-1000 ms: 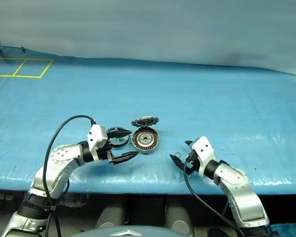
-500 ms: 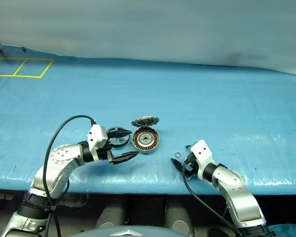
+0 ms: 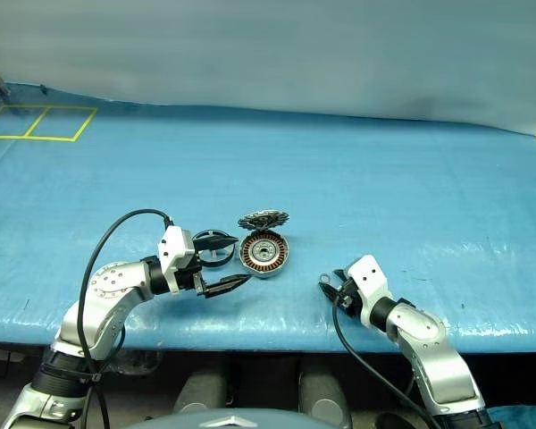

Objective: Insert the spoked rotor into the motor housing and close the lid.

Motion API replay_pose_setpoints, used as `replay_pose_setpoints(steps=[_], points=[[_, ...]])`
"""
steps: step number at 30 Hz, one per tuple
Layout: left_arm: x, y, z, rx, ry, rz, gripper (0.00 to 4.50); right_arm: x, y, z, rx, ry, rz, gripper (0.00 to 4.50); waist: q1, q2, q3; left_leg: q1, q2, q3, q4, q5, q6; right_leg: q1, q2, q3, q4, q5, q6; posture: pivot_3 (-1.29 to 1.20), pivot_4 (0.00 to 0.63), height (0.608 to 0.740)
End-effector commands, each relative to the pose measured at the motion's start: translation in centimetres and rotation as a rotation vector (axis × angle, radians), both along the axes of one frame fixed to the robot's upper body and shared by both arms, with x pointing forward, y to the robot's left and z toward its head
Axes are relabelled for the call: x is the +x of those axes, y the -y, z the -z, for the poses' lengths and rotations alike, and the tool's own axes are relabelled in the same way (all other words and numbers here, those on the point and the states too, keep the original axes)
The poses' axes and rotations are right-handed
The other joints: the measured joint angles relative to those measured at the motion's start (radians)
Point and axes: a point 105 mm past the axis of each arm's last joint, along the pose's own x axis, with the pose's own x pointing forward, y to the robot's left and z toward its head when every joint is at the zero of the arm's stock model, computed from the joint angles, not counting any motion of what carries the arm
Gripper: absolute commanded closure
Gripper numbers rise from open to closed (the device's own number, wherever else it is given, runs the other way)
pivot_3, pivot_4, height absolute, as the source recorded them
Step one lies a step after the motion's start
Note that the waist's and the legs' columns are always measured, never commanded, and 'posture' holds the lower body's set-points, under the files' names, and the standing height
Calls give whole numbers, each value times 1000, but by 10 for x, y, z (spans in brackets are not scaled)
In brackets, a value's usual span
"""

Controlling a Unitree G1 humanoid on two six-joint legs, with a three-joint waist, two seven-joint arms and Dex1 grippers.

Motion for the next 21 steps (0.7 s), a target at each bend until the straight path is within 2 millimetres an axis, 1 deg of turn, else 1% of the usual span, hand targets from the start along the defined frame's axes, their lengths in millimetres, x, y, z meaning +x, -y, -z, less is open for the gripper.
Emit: replay_pose_setpoints(steps=[1, 4, 7, 10, 13, 16, 21], points=[[1, 1, -7, -8, 36, 8, 0, -2, 0, -1, -6, -10, -5, 2192, 0, 0, 0, 0, 0, 0, 0, 0, 0, 0, 0, 0, 0, 0, 0, 0, 150, 740], [1, 0, -7, -8, 34, 5, 0, -1, -1, 0, -4, -15, -5, 2738, 0, 0, 0, 0, 0, 0, 0, 0, 0, 0, 0, 0, 0, 0, 0, 0, 150, 740], [0, -2, -5, 6, 26, -2, 0, 0, -2, 0, -6, -11, -6, 3676, 0, 0, 0, 0, 0, 0, 0, 0, 0, 0, 0, 0, 0, 0, 0, 0, 150, 740], [-1, -5, -1, 32, 19, -8, 0, 1, -3, 2, -4, -11, -10, 3676, -2, 0, 0, 1, 0, 0, 0, 0, 0, 0, 0, 0, 0, 0, 0, 0, 150, 740], [-1, -7, -2, 24, 20, -17, 0, 4, -3, 0, -2, -2, -10, 3676, -2, 0, 0, 1, 0, 0, 0, 0, 0, 0, 0, 0, 0, 0, 0, 0, 150, 740], [-2, -8, -3, 21, 21, -23, 0, 7, -6, -5, -1, 17, -27, 3676, -2, 0, 0, 1, 0, 0, 0, 0, 0, 0, 0, 0, 0, 0, 0, 0, 150, 740], [-1, -13, -3, 25, 21, -43, 0, 11, -16, -20, 12, 56, -76, 3676, -3, 0, 0, 0, 0, 0, 0, 0, 0, 0, 0, 0, 0, 0, 0, 0, 150, 740]])
